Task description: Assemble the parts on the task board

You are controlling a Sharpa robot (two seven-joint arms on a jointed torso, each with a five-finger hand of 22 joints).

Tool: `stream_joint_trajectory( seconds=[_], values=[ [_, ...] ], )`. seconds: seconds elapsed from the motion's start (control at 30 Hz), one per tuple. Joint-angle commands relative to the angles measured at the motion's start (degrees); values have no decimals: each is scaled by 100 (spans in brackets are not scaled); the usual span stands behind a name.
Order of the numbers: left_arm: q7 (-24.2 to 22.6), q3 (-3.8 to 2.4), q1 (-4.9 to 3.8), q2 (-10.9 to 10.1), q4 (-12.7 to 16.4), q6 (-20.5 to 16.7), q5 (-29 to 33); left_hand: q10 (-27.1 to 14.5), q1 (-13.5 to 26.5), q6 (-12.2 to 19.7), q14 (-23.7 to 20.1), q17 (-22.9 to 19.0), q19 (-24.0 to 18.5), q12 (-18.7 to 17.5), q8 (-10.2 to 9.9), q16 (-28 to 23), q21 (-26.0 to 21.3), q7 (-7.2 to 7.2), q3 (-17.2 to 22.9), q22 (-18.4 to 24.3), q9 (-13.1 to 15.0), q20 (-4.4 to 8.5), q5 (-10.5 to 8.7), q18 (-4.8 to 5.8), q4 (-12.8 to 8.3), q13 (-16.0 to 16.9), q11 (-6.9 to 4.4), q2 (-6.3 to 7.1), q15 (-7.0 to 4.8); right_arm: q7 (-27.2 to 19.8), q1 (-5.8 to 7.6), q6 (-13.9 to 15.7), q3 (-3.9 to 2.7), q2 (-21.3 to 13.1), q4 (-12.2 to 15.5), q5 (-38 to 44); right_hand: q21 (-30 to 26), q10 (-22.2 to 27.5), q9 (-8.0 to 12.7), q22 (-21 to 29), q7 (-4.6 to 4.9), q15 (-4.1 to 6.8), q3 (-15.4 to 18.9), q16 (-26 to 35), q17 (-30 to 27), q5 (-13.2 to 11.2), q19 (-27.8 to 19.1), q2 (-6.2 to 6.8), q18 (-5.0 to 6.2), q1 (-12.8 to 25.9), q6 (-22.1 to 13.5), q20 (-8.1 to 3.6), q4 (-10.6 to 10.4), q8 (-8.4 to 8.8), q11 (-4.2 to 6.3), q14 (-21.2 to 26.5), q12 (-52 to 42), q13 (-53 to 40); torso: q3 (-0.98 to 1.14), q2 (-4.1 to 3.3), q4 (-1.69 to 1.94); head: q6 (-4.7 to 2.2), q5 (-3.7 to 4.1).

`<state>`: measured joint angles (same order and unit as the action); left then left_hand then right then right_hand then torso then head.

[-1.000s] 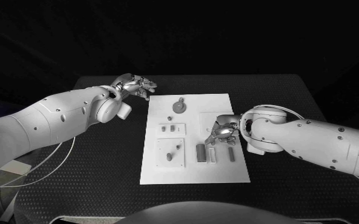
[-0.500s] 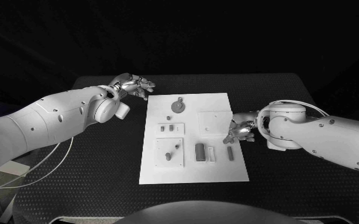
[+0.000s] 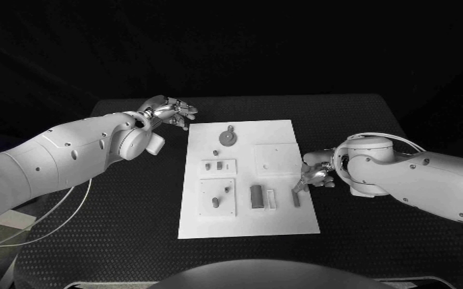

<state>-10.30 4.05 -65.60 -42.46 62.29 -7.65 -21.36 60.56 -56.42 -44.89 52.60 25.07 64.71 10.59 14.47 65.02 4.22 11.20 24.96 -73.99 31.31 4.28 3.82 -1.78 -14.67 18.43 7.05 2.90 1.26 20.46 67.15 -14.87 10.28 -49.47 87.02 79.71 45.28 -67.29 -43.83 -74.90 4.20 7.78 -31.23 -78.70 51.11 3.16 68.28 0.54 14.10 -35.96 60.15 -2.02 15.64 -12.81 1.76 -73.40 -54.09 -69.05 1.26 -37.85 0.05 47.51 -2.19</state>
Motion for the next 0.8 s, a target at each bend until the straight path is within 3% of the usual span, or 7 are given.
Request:
stream_joint_trajectory(
  seconds=[0.03, 0.3, 0.63, 0.8],
  values=[
    [-29, -3, -8, 9, 14, 87, 29, -50, 64, -17, 18, 8, 17, 25, 38, -35, -28, 57, 6, 0, 10, 37, -28, -120, 26, -9, 15, 5, -24, 11, -83, -178, 16, 34, -23, 155, -5, -29, -6, -102, 11, 29, 19, 32, 1, -26, -35, -8, 90, 79, 74, 18, -23, -4, 28, -17, 4, 8, 1, -4, 10, 6, 15],
    [-31, -3, -8, 11, 14, 87, 28, -50, 68, -18, 17, 8, 16, 27, 40, -35, -28, 57, 5, 0, 10, 37, -28, -120, 28, -9, 15, 6, -25, 3, -221, -13, 19, 120, -67, 115, -9, -33, -7, -101, 5, 35, 26, 34, 2, -26, -34, 5, 90, 154, 86, 14, -76, 0, 34, -18, 7, 14, -1, -1, 11, -5, 9],
    [-32, -3, -8, 9, 19, 92, 28, -51, 71, -18, 17, 8, 16, 29, 41, -36, -28, 56, 5, 0, 10, 37, -27, -120, 30, -9, 15, 6, -25, 9, -290, -87, 24, 241, -147, 118, -9, -35, -7, -102, -1, 41, 14, 33, 4, -25, -31, 25, 90, 178, 93, 6, -95, 4, 39, -22, 6, 17, -7, -1, 11, -4, 12],
    [-28, -3, -8, 3, 19, 90, 27, -51, 72, -18, 16, 8, 16, 30, 41, -36, -28, 56, 6, 0, 10, 37, -27, -120, 31, -9, 15, 6, -25, 14, -370, -138, 35, 325, -246, 384, 2, -43, -14, -109, -5, 46, -38, 28, 9, -26, -23, -76, 90, 87, 105, -6, -7, 5, 44, -28, 0, 17, -4, -4, 14, 11, 5]
  ],
)
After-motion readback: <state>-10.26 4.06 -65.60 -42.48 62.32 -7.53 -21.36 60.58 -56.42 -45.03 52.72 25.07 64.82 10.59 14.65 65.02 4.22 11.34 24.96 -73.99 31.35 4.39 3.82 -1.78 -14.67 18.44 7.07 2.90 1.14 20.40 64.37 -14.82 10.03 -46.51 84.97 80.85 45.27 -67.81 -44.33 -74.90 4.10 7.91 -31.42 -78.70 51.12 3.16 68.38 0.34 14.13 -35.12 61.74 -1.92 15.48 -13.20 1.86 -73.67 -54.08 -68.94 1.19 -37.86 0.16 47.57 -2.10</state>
